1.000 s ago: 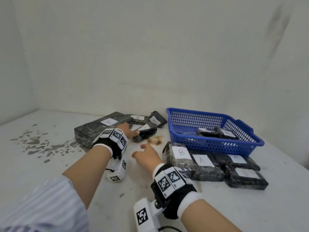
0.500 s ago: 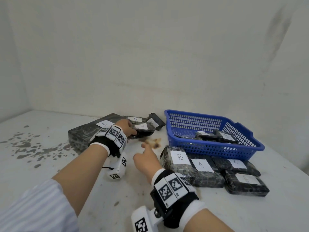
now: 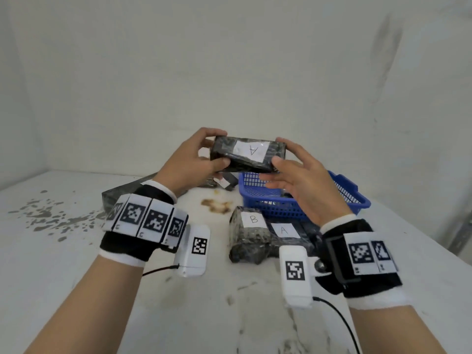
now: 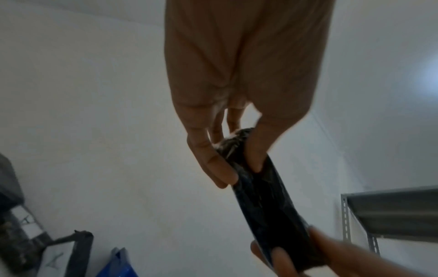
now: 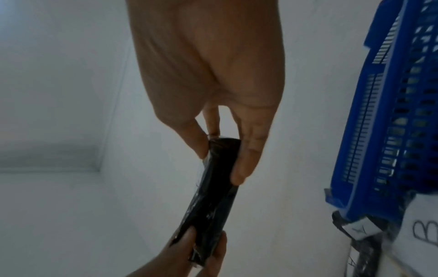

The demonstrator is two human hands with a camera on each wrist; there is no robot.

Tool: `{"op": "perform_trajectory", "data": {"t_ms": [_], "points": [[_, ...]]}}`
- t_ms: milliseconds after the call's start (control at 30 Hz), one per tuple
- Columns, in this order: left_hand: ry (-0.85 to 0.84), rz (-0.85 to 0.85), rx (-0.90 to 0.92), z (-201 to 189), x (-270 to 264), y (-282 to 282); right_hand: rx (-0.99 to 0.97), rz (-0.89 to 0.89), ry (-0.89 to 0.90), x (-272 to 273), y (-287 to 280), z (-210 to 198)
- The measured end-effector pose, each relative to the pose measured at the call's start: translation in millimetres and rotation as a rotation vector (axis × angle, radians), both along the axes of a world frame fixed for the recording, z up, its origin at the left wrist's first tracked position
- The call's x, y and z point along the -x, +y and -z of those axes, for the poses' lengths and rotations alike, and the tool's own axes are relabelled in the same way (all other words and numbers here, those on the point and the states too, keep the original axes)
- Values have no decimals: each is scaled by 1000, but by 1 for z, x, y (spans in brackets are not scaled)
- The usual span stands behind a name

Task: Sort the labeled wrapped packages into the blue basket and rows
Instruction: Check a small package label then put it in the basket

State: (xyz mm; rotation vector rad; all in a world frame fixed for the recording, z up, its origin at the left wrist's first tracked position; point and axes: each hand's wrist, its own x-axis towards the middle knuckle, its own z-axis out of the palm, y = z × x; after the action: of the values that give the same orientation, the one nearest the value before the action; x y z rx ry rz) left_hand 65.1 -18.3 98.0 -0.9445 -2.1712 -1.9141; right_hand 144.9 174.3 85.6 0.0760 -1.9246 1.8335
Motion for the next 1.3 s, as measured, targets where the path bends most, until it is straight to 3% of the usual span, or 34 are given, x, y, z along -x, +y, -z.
{"op": "perform_trajectory", "data": {"t_ms": [100, 200, 300, 733, 933, 1300], "points": [[-91, 99, -120, -1, -23, 14, 0, 32, 82, -16, 14, 3], [-63, -1, -169, 0, -32, 31, -33, 57, 119, -25, 24, 0], [-117, 10, -256, -8, -30, 41, -75, 72, 145, -28, 34, -11], [-128, 56, -106, -28, -26, 36, -225, 51, 132, -11, 44, -29], [-46, 3, -166, -34, -18, 36, -348, 29, 129, 0, 44, -43], [-84, 57, -138, -29, -7, 38, -300, 16, 188, 13, 38, -43]]}}
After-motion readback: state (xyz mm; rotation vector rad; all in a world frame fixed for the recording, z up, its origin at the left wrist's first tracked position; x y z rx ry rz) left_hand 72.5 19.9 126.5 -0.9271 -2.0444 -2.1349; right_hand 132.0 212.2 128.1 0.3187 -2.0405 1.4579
